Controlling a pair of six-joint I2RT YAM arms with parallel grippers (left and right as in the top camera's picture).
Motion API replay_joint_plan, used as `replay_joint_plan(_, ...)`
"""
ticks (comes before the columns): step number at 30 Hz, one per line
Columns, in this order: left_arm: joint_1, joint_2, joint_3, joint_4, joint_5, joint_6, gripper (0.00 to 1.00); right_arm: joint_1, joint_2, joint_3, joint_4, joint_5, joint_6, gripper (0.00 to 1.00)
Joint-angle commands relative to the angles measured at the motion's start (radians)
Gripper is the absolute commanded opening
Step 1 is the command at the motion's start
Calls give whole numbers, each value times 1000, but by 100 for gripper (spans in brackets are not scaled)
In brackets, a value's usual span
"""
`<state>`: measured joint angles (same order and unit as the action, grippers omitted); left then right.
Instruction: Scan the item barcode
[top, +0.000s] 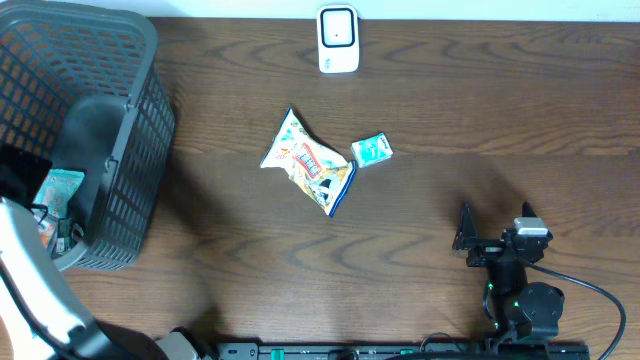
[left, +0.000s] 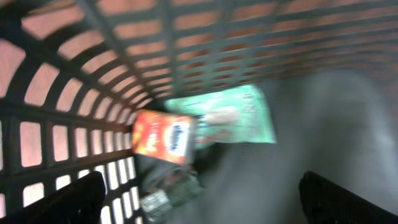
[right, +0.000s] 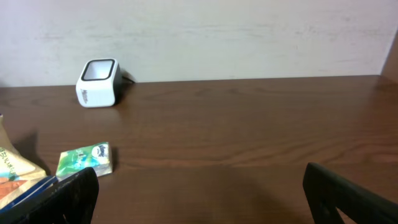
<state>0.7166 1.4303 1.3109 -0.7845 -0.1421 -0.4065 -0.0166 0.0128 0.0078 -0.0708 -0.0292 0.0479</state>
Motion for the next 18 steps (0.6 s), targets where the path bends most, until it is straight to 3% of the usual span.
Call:
replay_joint_plan(1,-1,88,15,-8,-160,-82,98,-4,-1,-2,-4,0,3,99)
replay_joint_plan(18,-1,387,15,50,-207,-82,98,-4,-1,-2,-4,1,3,99)
